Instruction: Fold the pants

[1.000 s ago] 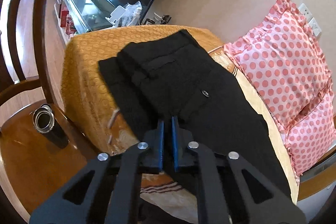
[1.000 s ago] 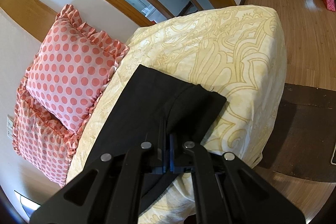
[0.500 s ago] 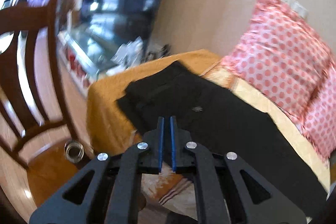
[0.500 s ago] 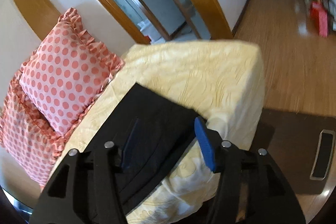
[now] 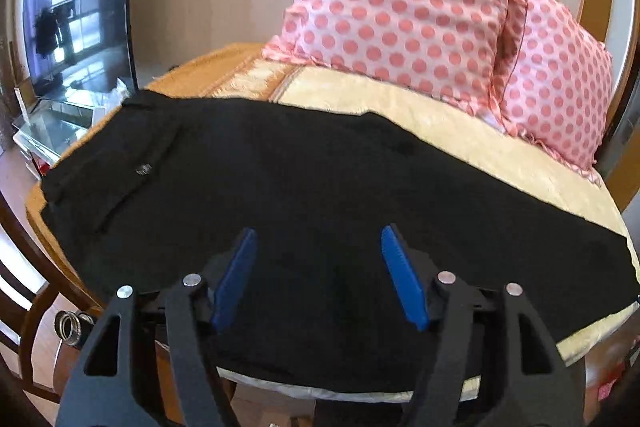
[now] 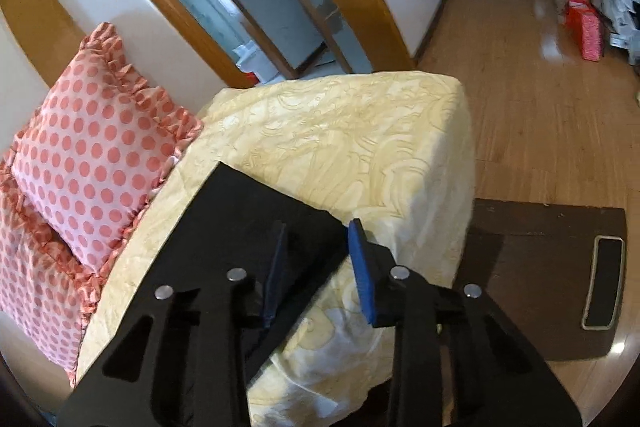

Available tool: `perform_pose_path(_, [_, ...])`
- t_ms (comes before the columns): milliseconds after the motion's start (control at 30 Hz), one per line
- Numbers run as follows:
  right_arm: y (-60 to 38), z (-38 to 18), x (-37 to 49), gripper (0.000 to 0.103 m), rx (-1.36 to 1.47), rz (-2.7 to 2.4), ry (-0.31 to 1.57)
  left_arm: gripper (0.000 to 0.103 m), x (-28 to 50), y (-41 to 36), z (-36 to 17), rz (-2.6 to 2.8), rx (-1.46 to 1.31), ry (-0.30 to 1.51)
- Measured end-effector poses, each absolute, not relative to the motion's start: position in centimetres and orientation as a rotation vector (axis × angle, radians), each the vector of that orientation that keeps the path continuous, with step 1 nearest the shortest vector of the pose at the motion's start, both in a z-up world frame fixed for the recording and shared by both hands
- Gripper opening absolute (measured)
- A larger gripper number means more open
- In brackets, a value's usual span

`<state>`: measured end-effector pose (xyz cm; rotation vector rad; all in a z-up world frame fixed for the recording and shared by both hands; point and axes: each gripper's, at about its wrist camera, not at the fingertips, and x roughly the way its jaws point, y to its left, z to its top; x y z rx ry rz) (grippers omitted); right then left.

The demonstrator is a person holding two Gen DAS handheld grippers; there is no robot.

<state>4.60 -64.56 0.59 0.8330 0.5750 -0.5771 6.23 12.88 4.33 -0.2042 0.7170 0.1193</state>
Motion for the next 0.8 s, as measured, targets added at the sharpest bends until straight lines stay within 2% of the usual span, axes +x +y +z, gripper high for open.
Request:
perform_pose_path(233, [-63.1, 0.3, 4.7, 0.032, 0.841, -0.527, 0.557, 0.073, 6.5, 13.5, 2.3, 0.116, -0.244, 0.772])
perform_pose_path(267, [-63.2, 0.2, 5.0, 0.026, 0.852, -0.505, 0.558, 0.074, 6.4, 13.6, 2.1, 0.112, -0.249, 0.773])
perform_pose_path(300, [-63.1, 0.1, 5.4, 0.012, 0.844, -0.482, 0.565, 0.075, 6.3, 13.7, 2.0, 0.109, -0.251, 0.771])
perform_pose_path(333, [-63.0, 0.0, 5.9, 0.004, 0.847, -0.446, 0.569, 0.078, 6.1, 13.7, 2.0, 0.099, -0.255, 0.765])
perform_pose_path(533, [-57.6, 4.3, 8.0, 0.004, 0.731, -0.215, 0.483, 0.086, 6.3, 13.6, 2.0, 0.073, -0.271, 0.758])
perform_pose_path(700, [-45.2, 8.6, 12.5, 0.004, 0.596, 0.202, 0.519, 0.088, 6.5, 13.5, 2.0, 0.068, -0.271, 0.759])
perform_pose_path(800, [-35.5, 8.4, 14.5, 0.004, 0.513, 0.48, 0.611, 0.088, 6.6, 13.6, 2.1, 0.062, -0.281, 0.762])
